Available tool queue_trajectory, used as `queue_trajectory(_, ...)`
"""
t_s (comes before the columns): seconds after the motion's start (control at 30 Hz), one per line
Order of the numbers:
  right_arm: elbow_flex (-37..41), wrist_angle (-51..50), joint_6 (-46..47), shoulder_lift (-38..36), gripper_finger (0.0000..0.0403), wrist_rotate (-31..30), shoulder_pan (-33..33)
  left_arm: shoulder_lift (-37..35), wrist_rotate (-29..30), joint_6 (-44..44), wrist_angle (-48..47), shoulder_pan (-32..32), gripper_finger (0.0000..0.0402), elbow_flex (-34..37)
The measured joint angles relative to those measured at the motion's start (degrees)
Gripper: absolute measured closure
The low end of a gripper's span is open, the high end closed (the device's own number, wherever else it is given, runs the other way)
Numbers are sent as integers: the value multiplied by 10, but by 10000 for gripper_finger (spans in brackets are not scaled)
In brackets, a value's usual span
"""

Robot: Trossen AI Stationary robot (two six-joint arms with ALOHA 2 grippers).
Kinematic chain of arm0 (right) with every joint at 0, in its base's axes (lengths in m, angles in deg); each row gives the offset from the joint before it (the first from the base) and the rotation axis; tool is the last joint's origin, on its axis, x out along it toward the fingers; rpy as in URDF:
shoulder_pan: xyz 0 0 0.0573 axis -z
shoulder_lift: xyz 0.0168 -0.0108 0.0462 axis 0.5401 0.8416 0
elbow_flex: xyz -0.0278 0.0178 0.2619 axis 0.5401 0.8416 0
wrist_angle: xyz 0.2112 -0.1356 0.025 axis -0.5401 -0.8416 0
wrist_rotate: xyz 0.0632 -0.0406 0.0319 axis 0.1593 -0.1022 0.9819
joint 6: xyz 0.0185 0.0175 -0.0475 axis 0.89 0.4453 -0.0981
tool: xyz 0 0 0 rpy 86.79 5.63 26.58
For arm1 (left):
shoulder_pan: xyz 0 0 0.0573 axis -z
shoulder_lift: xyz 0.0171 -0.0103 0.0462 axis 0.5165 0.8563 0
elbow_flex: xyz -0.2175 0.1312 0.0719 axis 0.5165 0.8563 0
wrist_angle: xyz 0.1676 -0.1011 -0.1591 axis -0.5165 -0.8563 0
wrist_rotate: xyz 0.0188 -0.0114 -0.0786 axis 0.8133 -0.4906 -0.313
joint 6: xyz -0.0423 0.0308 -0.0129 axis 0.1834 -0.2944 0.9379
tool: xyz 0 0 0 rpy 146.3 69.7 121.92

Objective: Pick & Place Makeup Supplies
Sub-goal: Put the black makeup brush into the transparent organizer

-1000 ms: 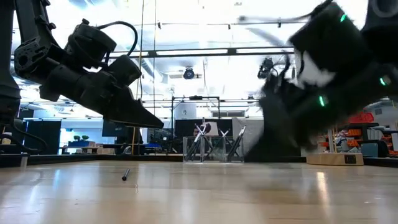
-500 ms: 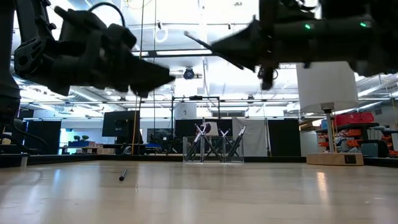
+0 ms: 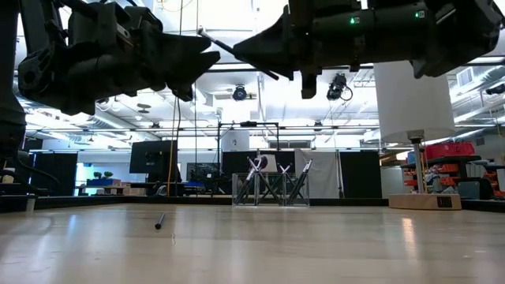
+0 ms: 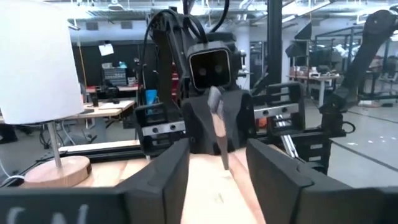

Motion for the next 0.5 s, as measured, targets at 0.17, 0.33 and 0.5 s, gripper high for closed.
queue_trajectory(0.17, 0, -9, 17, 0, 398, 18, 3, 0, -2, 2, 24, 0, 279, 0)
queue_trajectory(0.33, 0, -13, 19, 0, 397, 19, 3, 0, -11, 3, 42, 0, 313, 0)
queue_trajectory(0.5, 0, -15, 20, 0, 397, 20, 3, 0, -27, 3, 38, 0, 351, 0)
